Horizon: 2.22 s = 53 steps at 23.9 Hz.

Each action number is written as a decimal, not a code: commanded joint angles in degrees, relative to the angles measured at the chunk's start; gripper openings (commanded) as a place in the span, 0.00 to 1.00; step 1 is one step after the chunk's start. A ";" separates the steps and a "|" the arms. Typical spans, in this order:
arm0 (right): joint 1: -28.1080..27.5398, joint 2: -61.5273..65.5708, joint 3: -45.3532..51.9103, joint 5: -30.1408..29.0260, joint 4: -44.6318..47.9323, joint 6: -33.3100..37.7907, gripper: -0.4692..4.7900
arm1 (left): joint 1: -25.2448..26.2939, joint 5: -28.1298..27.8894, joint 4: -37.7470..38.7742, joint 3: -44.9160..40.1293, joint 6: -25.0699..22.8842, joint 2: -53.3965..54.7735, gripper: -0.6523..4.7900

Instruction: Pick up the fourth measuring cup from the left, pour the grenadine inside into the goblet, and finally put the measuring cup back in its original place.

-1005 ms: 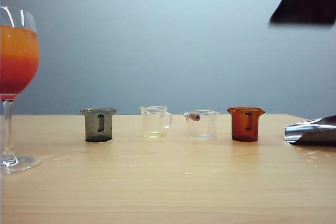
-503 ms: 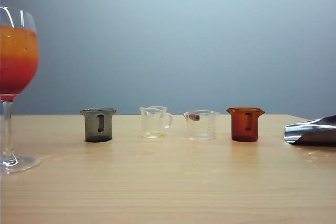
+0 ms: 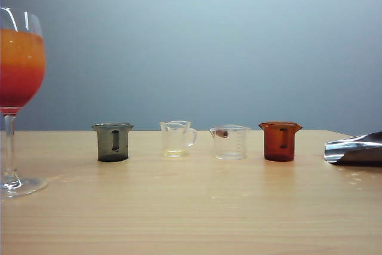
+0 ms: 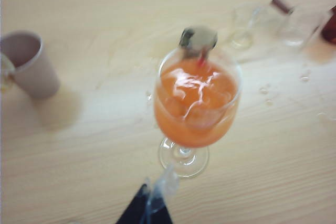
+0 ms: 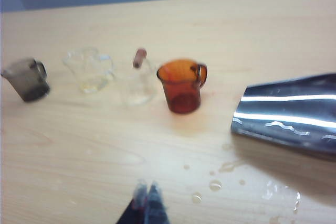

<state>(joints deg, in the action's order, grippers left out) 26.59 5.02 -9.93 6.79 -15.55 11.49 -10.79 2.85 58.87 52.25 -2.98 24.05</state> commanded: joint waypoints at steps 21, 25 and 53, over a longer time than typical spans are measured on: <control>-22.40 -0.11 7.63 -1.79 7.85 -3.34 0.17 | 7.23 -0.20 -0.74 -9.62 0.02 -19.85 0.11; -22.47 -0.11 7.65 -1.57 7.78 -3.37 0.17 | 13.09 -0.22 -0.72 -9.62 0.02 -21.57 0.11; -25.18 -4.92 9.86 -1.79 7.26 -3.37 0.17 | 13.51 -6.82 -20.79 -11.04 10.91 -23.21 0.11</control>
<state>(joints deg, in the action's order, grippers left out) 1.43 0.08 -0.27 4.91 -8.93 8.03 2.61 -2.26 48.51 42.02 8.49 0.75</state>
